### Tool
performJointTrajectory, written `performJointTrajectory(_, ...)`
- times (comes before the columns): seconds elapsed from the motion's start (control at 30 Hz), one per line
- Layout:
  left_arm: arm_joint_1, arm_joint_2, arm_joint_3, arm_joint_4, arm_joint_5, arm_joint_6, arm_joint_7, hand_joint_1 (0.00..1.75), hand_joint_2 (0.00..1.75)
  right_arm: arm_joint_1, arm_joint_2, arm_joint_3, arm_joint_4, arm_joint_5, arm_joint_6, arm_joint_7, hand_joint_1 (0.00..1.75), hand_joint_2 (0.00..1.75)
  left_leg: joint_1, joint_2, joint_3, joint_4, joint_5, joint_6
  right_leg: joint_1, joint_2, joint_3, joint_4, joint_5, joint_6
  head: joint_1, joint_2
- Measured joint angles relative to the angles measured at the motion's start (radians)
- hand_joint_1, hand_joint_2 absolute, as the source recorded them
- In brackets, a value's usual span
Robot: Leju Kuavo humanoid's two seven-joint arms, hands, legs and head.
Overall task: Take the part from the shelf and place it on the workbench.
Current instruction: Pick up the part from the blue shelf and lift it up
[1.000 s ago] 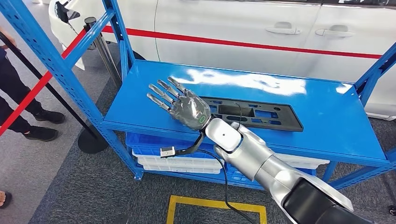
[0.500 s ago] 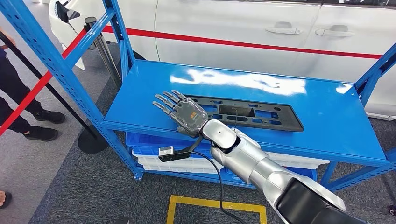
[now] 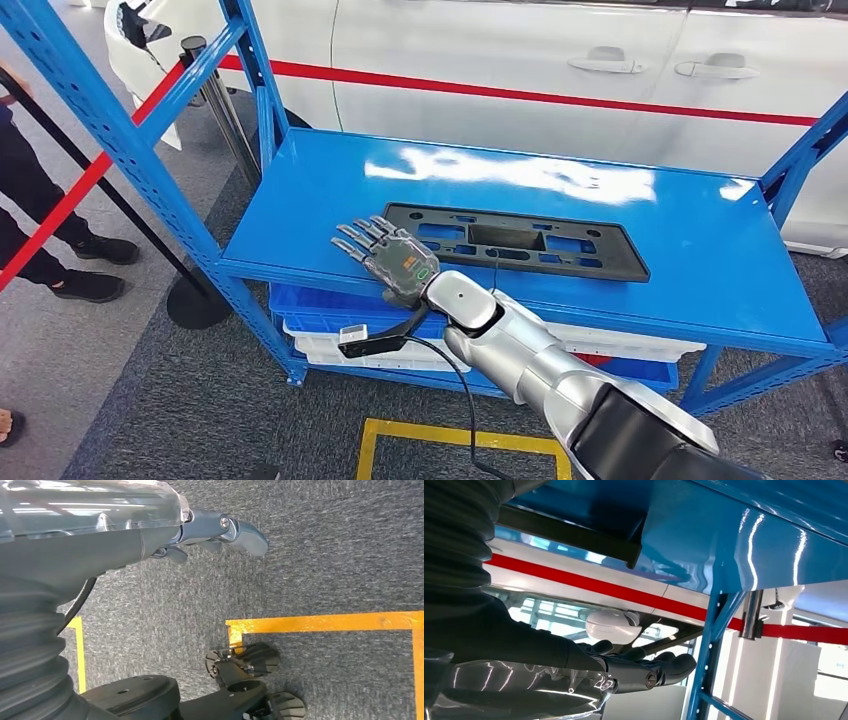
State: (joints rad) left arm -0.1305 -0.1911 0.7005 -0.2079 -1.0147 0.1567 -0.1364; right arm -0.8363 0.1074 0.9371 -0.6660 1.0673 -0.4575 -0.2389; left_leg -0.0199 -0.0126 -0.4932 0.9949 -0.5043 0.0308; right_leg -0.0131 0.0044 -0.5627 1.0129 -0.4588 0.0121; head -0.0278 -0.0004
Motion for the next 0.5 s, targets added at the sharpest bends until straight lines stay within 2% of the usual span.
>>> performJointTrajectory(0.23,0.000,-0.001,-0.002,0.000,-0.009,0.002,-0.006,0.00,1.75,-0.018,0.003,-0.003,0.024,0.012,-0.016,0.001,0.00,1.75,0.000,0.000,0.000,0.000,0.000,0.000,0.000,0.000,0.000,0.000,0.000,0.001,0.000,0.000)
performJointTrajectory(0.37,-0.001,-0.003,-0.002,0.000,0.002,0.014,-0.025,0.00,0.00,-0.020,0.003,-0.008,0.025,0.013,-0.018,-0.005,0.00,1.75,0.000,0.000,0.000,0.000,0.000,0.000,0.000,0.000,0.000,0.000,0.000,0.001,0.000,0.000)
performJointTrajectory(0.5,-0.002,-0.005,-0.003,0.000,-0.006,0.006,-0.001,0.00,0.00,-0.022,0.003,-0.012,0.026,0.028,-0.018,0.010,0.00,1.75,0.000,0.000,0.000,0.000,0.000,0.000,0.000,0.000,0.000,0.000,0.000,0.001,0.000,0.000)
